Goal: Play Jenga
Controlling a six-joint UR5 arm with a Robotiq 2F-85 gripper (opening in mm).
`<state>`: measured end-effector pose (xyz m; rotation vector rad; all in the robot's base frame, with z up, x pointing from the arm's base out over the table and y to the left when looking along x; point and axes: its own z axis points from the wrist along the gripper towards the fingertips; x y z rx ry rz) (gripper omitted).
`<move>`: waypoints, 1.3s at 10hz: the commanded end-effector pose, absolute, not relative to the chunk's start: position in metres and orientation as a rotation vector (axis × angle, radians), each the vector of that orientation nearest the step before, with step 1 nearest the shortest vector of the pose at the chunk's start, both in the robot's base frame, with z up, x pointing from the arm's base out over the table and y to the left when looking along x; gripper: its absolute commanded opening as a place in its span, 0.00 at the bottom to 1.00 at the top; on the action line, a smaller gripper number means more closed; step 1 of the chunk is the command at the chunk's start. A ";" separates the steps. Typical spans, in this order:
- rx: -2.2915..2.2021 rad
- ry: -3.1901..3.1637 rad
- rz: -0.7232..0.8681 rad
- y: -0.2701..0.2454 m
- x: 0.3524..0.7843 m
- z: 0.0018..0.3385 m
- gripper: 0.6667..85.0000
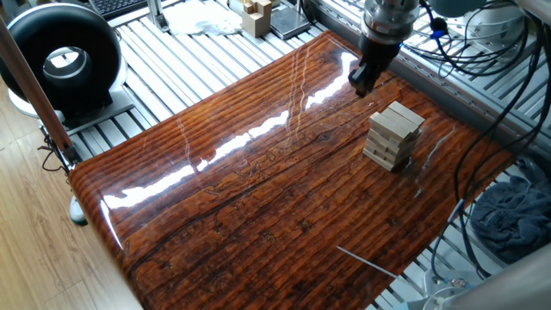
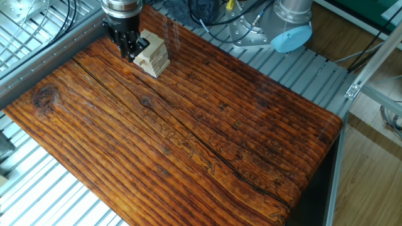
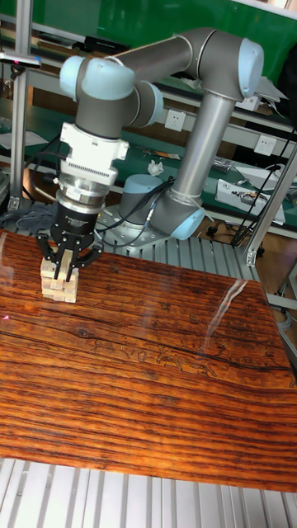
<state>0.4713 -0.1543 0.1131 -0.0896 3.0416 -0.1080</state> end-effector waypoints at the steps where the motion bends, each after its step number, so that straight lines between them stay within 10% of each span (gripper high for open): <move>1: -0.081 3.042 -0.091 -0.159 0.471 0.101 0.30; 13: -0.155 3.077 0.006 -0.153 0.459 0.074 0.43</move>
